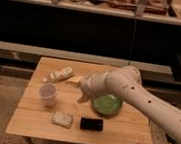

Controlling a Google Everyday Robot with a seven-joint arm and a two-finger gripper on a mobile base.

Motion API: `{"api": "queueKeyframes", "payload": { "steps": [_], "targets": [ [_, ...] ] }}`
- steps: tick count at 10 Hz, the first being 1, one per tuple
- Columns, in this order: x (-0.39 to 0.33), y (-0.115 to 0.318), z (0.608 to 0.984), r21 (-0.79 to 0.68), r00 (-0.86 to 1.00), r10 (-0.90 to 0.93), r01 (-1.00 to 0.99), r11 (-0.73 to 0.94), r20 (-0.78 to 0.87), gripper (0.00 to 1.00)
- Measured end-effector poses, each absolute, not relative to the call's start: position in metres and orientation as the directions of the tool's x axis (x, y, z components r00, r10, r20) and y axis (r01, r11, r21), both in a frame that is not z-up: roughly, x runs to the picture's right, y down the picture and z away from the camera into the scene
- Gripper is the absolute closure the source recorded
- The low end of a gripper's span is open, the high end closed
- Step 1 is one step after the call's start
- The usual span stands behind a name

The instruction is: Pick up the ceramic cup

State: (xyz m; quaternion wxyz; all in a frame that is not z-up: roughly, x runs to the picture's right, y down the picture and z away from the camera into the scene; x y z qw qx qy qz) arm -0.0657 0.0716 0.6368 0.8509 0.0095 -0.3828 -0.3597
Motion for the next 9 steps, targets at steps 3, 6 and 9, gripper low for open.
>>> {"api": "queueKeyframes", "payload": {
  "steps": [3, 6, 9],
  "targets": [
    [-0.122, 0.106, 0.655, 0.398, 0.273, -0.732, 0.695, 0.598, 0.624, 0.35],
    [-0.149, 0.122, 0.686, 0.398, 0.211, -0.769, 0.756, 0.52, 0.604, 0.35],
    [-0.167, 0.123, 0.723, 0.364, 0.212, -0.786, 0.796, 0.484, 0.581, 0.35]
  ]
}}
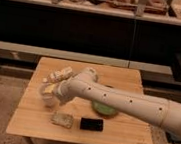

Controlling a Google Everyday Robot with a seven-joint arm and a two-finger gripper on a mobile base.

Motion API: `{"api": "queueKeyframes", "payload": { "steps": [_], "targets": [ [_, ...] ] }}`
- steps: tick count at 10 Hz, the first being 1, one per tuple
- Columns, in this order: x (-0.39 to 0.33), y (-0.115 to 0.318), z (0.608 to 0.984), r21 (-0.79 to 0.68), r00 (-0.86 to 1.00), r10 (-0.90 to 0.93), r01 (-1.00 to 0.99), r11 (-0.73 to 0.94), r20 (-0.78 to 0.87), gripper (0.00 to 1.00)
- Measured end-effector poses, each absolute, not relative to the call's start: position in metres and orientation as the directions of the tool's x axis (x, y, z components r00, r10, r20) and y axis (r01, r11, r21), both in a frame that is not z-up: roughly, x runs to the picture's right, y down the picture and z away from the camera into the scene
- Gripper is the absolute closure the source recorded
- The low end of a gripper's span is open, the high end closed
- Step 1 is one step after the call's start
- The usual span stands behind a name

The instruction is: Pick up the ceramic cup

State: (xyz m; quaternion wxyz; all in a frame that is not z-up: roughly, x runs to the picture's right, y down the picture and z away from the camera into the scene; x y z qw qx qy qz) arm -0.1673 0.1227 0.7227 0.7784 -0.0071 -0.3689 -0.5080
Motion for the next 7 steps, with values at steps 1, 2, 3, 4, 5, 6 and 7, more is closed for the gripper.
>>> {"api": "queueKeyframes", "payload": {
  "steps": [1, 2, 3, 4, 5, 6, 7],
  "targets": [
    [-0.174, 0.123, 0.731, 0.356, 0.21, -0.789, 0.805, 0.474, 0.577, 0.35],
    [-0.185, 0.124, 0.746, 0.346, 0.204, -0.802, 0.823, 0.451, 0.562, 0.35],
    [-0.191, 0.124, 0.754, 0.341, 0.2, -0.809, 0.832, 0.438, 0.552, 0.35],
    [-0.195, 0.124, 0.76, 0.337, 0.198, -0.814, 0.838, 0.429, 0.546, 0.35],
    [-0.195, 0.125, 0.762, 0.335, 0.198, -0.814, 0.839, 0.429, 0.545, 0.35],
    [-0.194, 0.124, 0.762, 0.335, 0.2, -0.815, 0.839, 0.429, 0.544, 0.35],
    [-0.194, 0.124, 0.762, 0.334, 0.2, -0.814, 0.839, 0.43, 0.545, 0.35]
  ]
}}
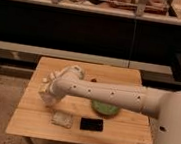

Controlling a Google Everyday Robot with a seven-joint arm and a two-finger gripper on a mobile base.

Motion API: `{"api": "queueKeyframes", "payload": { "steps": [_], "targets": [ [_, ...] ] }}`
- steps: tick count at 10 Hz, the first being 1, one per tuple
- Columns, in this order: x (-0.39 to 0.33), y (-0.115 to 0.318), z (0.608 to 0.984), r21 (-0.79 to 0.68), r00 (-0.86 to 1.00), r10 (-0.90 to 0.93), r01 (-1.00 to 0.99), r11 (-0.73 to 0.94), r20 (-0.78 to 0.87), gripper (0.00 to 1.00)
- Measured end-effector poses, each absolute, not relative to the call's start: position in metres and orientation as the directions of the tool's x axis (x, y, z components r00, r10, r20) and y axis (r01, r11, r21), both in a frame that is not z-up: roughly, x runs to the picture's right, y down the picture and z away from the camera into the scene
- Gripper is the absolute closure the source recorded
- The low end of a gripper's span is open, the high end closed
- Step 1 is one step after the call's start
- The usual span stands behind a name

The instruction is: Pick up the ceramic cup

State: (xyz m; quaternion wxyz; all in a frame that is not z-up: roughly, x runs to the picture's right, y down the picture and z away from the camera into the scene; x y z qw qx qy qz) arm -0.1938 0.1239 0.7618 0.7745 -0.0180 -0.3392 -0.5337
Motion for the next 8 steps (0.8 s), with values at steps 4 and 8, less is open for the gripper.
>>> {"api": "queueKeyframes", "payload": {
  "steps": [4, 8],
  "targets": [
    [-0.172, 0.129, 0.764, 0.33, 0.248, -0.803, 0.816, 0.475, 0.542, 0.35],
    [-0.138, 0.124, 0.765, 0.376, 0.285, -0.816, 0.778, 0.504, 0.503, 0.35]
  ]
}}
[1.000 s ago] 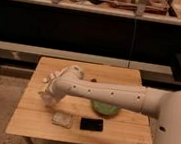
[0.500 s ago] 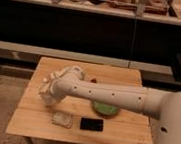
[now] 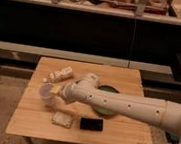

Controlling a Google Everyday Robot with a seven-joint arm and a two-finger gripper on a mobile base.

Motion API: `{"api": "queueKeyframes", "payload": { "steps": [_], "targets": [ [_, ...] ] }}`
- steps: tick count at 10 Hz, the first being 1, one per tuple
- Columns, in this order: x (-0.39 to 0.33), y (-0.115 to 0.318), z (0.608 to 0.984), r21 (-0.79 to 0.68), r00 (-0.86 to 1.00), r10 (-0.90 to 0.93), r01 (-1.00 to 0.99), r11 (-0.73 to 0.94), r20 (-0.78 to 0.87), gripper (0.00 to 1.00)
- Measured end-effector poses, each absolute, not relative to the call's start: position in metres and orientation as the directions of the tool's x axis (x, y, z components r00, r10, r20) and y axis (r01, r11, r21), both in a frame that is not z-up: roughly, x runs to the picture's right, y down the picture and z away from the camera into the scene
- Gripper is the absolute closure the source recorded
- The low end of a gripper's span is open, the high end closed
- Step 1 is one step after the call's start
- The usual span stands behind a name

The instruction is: Pick up the ceramic cup

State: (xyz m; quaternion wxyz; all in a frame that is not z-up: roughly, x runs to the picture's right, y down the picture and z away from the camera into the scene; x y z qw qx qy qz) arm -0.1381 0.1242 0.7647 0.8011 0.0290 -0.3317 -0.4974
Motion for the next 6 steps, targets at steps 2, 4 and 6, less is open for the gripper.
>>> {"api": "queueKeyframes", "payload": {
  "steps": [2, 4, 6],
  "targets": [
    [-0.142, 0.127, 0.767, 0.392, 0.268, -0.822, 0.777, 0.493, 0.503, 0.35],
    [-0.15, 0.128, 0.772, 0.4, 0.251, -0.82, 0.776, 0.488, 0.514, 0.35],
    [-0.155, 0.125, 0.78, 0.398, 0.244, -0.821, 0.78, 0.483, 0.517, 0.35]
  ]
}}
